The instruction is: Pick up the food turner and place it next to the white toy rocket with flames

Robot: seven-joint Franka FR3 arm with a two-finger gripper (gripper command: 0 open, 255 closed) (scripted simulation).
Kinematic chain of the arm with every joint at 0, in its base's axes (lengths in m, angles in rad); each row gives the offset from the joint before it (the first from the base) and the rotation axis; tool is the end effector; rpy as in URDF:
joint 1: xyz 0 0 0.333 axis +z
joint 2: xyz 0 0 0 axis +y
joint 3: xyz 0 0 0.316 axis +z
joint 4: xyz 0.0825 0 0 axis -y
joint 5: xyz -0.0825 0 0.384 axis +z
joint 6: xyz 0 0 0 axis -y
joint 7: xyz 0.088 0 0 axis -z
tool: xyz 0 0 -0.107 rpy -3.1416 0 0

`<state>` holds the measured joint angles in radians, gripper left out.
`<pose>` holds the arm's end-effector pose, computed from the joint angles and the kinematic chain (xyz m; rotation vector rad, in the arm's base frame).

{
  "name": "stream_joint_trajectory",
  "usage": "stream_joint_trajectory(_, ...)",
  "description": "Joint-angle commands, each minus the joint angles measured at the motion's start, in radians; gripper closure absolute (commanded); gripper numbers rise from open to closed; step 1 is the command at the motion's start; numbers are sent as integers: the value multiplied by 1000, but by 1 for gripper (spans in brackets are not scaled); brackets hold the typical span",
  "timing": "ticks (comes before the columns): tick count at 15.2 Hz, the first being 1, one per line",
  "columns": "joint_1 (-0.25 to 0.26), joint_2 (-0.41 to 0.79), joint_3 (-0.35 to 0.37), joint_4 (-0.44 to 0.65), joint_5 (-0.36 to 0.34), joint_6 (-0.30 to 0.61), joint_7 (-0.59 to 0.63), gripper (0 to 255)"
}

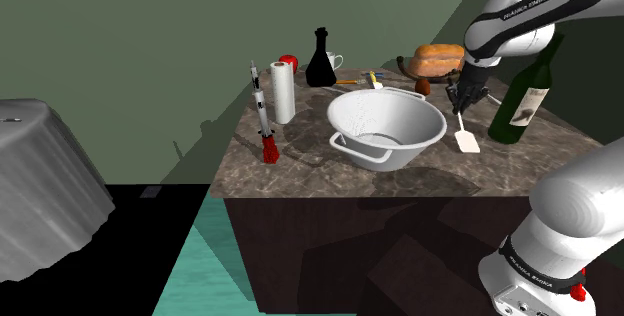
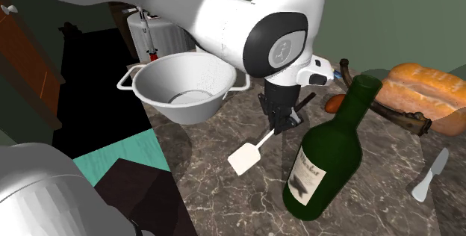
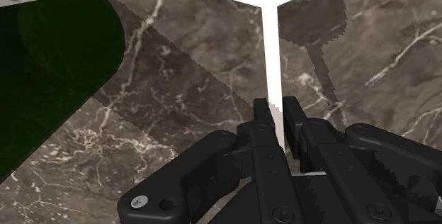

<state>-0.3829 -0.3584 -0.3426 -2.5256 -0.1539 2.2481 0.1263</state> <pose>0.3181 -0.2873 0.4020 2.9039 -1.1308 0.0977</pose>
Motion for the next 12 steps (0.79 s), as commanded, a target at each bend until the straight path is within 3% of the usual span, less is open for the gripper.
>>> stream_joint_trajectory(1, 0, -15, 5, 16, -1, -31, 2, 255)
stream_joint_trajectory(12, 0, -73, 26, 120, 2, -193, 6, 255)
